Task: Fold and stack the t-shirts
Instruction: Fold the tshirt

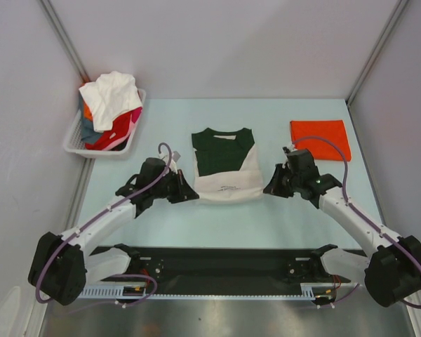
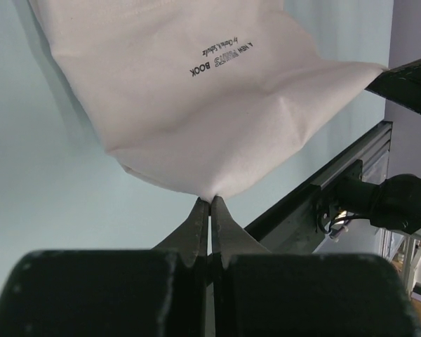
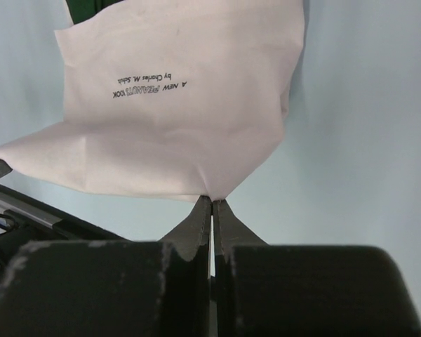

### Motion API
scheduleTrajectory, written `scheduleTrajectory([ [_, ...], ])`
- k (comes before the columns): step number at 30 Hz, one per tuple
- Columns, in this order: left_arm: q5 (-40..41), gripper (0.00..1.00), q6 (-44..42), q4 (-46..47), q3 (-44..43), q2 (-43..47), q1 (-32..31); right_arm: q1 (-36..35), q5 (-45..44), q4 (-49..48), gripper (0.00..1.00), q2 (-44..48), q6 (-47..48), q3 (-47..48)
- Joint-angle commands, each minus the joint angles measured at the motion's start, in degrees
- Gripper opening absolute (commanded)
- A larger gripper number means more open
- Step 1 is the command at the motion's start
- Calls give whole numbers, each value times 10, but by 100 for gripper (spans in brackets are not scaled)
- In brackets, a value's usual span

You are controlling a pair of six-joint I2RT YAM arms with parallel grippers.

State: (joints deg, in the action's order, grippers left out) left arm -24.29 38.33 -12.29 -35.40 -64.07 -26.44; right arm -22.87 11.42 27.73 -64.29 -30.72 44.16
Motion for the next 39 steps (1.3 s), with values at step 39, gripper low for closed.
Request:
scheduleTrajectory([
  [39,-18,0,24,-23,-30,111,24,-3,32,33,0,43,1,63],
])
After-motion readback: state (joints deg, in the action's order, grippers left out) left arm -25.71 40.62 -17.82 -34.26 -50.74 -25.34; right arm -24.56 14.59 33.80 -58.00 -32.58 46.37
